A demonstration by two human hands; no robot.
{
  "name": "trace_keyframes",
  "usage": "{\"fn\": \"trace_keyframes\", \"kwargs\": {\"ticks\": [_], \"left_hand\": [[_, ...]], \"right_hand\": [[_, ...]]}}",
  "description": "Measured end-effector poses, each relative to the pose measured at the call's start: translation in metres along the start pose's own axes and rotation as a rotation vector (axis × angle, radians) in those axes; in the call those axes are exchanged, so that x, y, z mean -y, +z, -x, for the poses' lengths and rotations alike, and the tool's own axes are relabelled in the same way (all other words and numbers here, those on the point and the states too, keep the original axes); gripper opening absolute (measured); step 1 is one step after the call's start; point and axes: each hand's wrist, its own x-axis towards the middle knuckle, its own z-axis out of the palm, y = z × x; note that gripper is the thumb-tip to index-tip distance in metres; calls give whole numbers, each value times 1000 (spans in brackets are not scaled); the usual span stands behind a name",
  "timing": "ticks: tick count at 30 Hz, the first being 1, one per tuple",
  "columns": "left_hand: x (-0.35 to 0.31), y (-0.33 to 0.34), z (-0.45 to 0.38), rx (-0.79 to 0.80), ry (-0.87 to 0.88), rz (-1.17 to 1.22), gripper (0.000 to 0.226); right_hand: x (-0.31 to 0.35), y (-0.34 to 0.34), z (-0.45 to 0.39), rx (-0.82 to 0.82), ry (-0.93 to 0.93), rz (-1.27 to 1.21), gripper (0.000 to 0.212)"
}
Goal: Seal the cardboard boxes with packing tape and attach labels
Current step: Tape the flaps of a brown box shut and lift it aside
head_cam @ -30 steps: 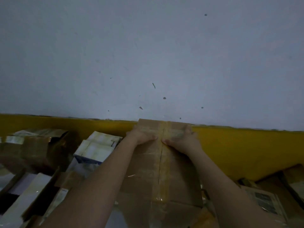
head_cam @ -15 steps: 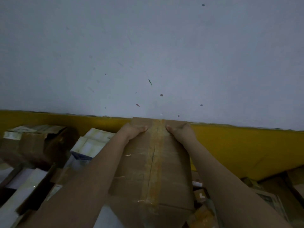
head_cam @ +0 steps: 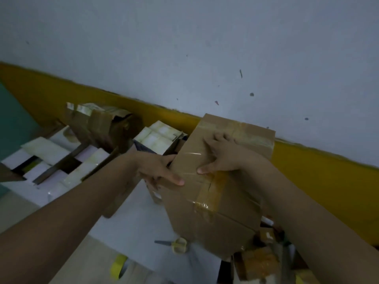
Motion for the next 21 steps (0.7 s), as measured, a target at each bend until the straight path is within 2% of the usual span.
{"fn": "trace_keyframes", "kwargs": {"ticks": [5,12,15,18,21], "left_hand": [[19,14,-2,7,29,189,78],[18,15,-2,12,42,257,72],[16,18,0,-18,44,253,85],[21,22,9,-104,109,202,88],[60,21,25,-181,135,278,91]], "right_hand": [[0,4,-1,30,-4,32,120],[3,1,2,93,-5,2,125],[10,-3,5,95,32,26,125],[29,-18,14,71,-14,97,111],[73,-25,27,-38,-193,20,96]]}}
